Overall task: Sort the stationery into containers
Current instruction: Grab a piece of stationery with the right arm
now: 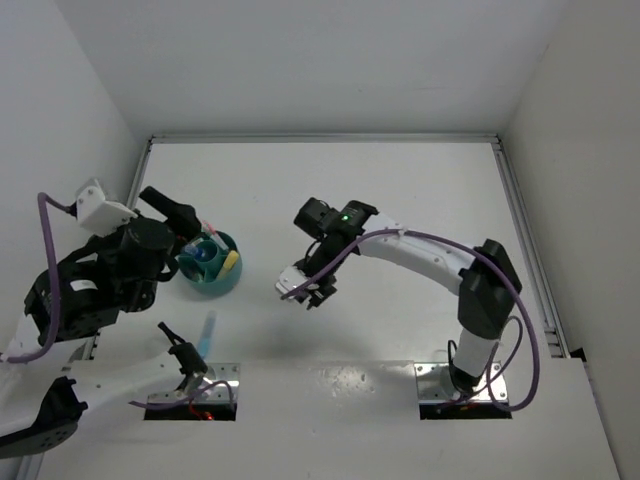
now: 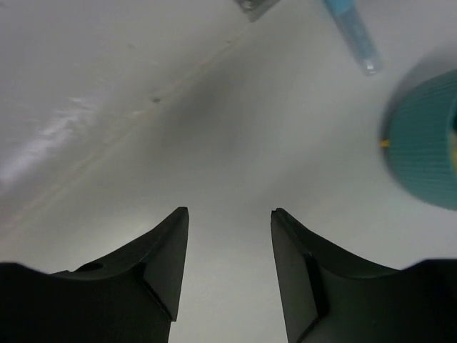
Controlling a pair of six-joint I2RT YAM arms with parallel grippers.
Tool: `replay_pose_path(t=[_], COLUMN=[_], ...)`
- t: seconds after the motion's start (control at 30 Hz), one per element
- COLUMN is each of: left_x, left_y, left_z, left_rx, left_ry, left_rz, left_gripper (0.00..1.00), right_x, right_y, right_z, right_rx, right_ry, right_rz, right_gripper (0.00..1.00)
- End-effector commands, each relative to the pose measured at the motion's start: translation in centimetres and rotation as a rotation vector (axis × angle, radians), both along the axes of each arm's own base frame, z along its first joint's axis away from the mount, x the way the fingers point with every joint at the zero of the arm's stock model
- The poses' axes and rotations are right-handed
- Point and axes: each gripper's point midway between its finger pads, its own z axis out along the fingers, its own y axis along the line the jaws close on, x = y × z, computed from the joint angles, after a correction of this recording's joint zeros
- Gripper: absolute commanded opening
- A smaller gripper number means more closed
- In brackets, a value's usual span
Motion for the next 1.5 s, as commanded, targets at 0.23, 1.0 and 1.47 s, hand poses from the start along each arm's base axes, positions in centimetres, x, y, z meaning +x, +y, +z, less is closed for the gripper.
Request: replay_pose_path(t=[0.23, 1.0, 1.47], left_x=[-1.6, -1.8, -2.3], left_y=[6.1, 4.3, 4.0], left_z=[9.1, 9.6, 8.3], left_rx=[-0.02, -0.051, -0.067], left_ry=[-0.29, -0.213, -0.193], left_rz=[0.156, 0.051, 0.01], left_gripper=[1.0, 1.0, 1.0], right_x=[1.8, -1.5, -2.4], right_y=[13.1, 26.6, 32.2], right_z=[0.5, -3.0, -3.0], right_rx=[0.247, 0.568, 0.639], right_ry=[-0.407, -0.374, -0.394], right_rz=[0.314, 0.418, 0.12], right_gripper=[0.51, 0.42, 0.03])
